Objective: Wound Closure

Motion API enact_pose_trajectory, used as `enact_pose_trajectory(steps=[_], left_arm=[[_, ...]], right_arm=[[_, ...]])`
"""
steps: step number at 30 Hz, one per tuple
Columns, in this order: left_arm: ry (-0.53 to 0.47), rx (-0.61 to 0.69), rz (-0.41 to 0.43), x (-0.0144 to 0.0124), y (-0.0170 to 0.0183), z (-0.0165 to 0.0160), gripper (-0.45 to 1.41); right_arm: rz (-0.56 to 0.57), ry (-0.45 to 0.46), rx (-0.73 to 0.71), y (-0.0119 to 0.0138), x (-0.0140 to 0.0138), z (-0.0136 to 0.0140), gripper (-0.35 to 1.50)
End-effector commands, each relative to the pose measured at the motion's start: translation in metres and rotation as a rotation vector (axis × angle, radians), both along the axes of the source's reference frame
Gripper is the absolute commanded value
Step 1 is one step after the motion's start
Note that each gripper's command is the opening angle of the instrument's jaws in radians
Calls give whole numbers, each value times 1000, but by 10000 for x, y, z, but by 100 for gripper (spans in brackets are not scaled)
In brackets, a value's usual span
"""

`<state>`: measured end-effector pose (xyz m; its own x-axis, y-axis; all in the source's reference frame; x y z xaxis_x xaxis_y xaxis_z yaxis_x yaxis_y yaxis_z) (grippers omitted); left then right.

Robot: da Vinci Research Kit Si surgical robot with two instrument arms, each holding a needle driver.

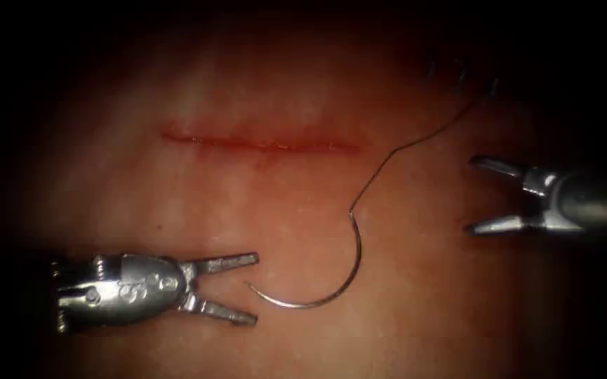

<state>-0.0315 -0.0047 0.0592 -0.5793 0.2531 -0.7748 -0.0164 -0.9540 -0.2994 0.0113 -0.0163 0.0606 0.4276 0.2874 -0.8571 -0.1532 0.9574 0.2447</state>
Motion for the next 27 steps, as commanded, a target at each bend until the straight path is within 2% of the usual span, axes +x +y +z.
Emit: enact_pose_trajectory(steps=[1,5,13,27], left_arm=[[4,0,4,-7,1,7,61],[40,3,21,-16,-5,12,62],[198,-1,82,-33,-25,32,67],[314,-32,73,-36,-18,56,67]], right_arm=[[-2,0,-2,0,10,6,98],[-8,-10,-2,-2,13,7,98],[-11,-15,-1,-4,14,5,96],[-11,-18,0,-6,17,2,95]])
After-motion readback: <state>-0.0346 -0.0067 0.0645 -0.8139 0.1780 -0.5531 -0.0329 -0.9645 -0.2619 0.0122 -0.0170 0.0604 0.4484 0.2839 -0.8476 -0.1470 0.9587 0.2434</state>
